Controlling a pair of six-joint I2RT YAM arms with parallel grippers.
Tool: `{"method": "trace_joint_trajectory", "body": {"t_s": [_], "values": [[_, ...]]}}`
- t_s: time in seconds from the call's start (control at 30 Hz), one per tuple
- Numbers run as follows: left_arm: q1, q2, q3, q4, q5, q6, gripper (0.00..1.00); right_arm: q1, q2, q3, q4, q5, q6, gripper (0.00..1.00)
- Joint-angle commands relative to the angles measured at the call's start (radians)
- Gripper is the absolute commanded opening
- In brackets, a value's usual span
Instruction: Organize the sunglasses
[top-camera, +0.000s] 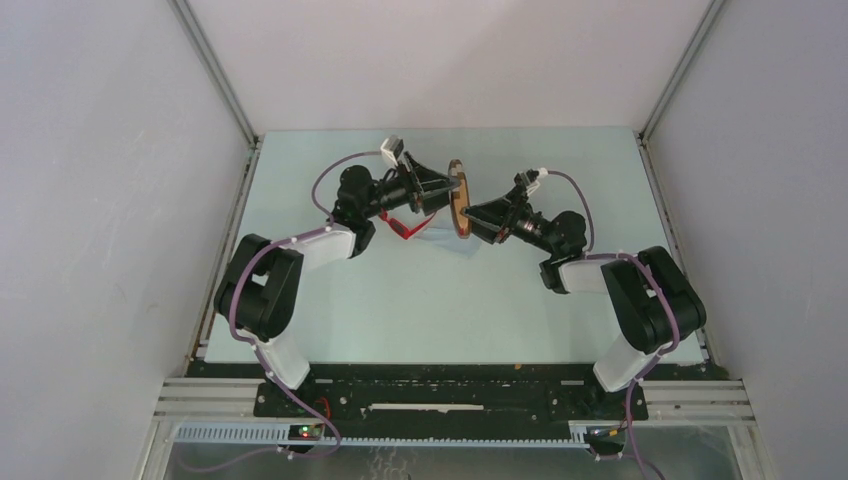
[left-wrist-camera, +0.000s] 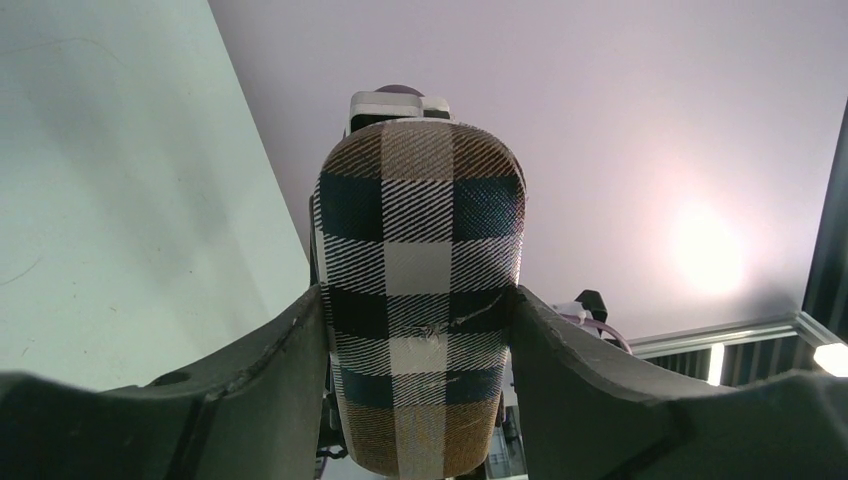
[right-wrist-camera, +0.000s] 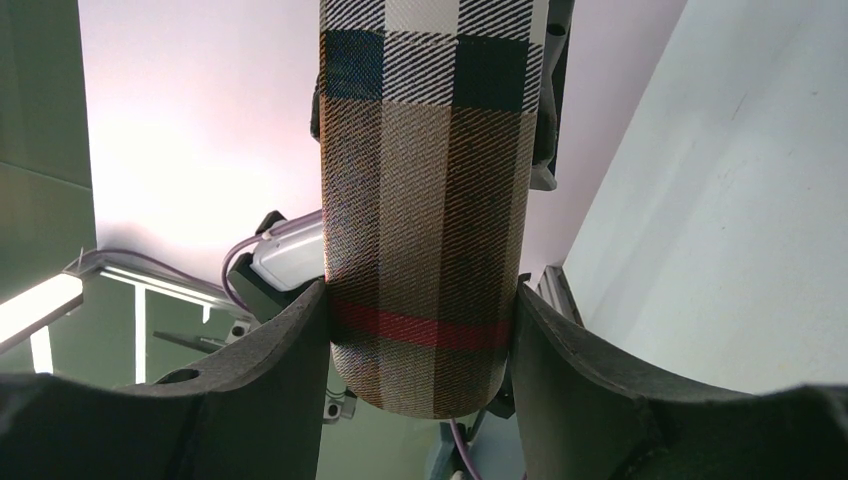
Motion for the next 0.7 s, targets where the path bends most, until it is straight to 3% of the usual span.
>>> {"method": "trace_joint_trajectory", "body": {"t_s": [0.0,0.3,0.53,0.67], "values": [[-0.02,-0.016,0.052,0.049,0.031,-0.005,0.0,0.011,0.034,0.053,0.037,0.019,0.019,0.64],[-0.02,-0.021,0.044,0.05,0.033,0.001,0.0,0.017,0.016,0.054,0.015,0.043,0.006,0.79],[-0.02,-0.024,0.033,0.067,0.033,-0.006,0.0,-0.003,0.011,0.057,0.012,0.052,0.016,0.77],[-0.02,-0.024,0.03,0.077,0.036,-0.011,0.0,-0.006,0.013,0.057,0.017,0.056,0.028,0.68]]}}
